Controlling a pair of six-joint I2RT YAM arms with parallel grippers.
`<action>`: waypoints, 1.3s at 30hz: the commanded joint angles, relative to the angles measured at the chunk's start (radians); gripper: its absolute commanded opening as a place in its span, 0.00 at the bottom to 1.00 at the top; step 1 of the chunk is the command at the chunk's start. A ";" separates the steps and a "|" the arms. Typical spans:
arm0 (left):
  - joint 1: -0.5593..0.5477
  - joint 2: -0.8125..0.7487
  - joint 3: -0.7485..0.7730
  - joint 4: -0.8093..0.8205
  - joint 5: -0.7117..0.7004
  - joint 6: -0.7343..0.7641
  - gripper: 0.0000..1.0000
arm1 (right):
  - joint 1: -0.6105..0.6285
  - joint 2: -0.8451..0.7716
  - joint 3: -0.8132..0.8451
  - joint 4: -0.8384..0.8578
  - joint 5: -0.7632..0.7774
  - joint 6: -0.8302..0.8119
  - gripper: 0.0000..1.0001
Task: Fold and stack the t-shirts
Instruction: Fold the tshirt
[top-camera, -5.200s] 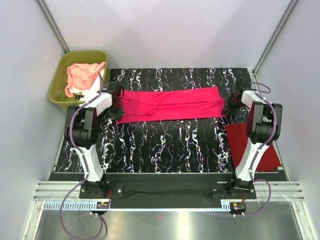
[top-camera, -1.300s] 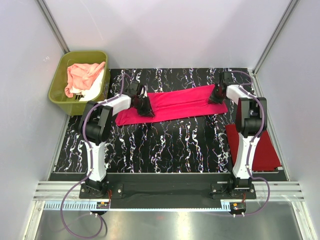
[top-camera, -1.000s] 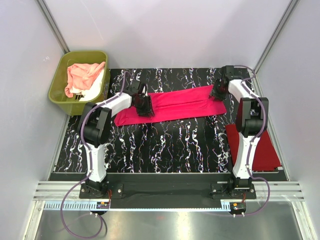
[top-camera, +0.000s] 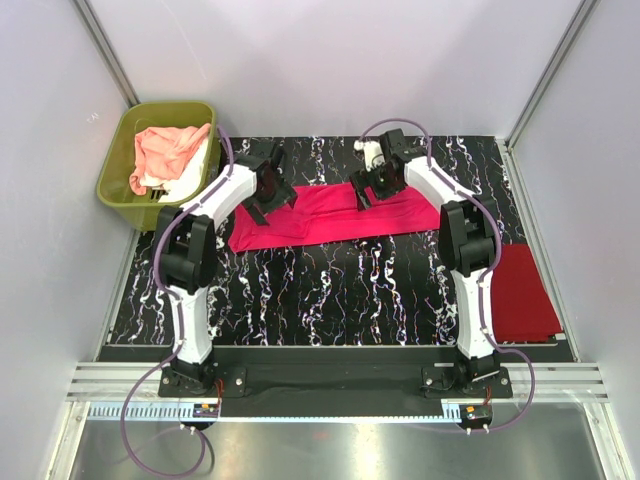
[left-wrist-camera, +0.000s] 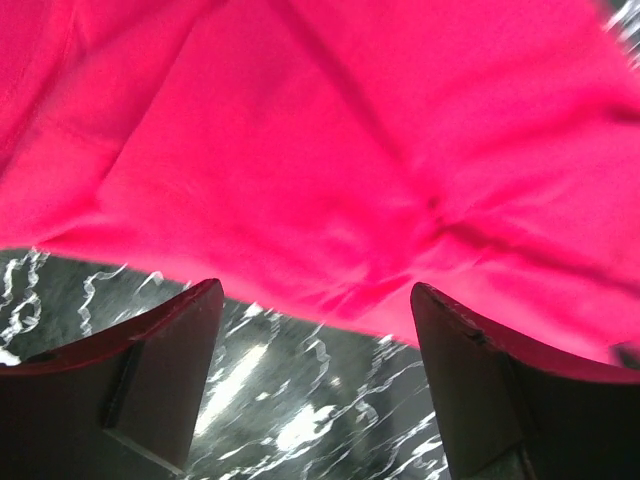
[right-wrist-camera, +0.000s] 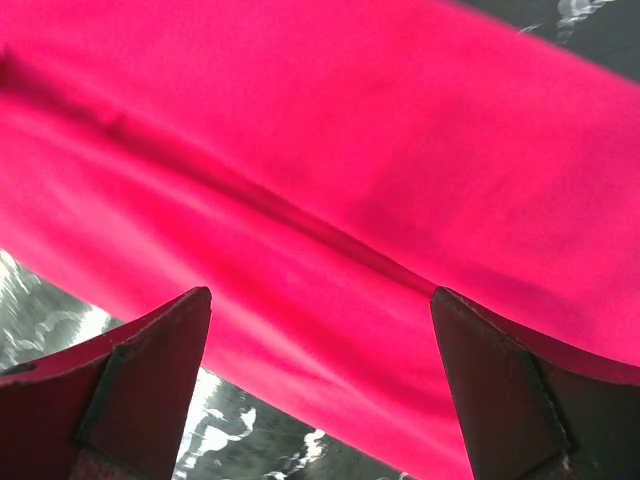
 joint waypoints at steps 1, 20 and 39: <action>0.005 0.057 0.144 -0.074 -0.074 -0.079 0.83 | -0.007 -0.068 -0.032 0.054 -0.079 -0.181 0.99; -0.010 0.113 0.232 -0.163 -0.108 -0.119 0.96 | -0.025 0.060 -0.003 0.028 -0.214 -0.443 0.99; -0.047 -0.208 0.017 -0.105 -0.166 0.149 0.96 | -0.062 0.031 -0.033 -0.076 -0.323 -0.286 0.94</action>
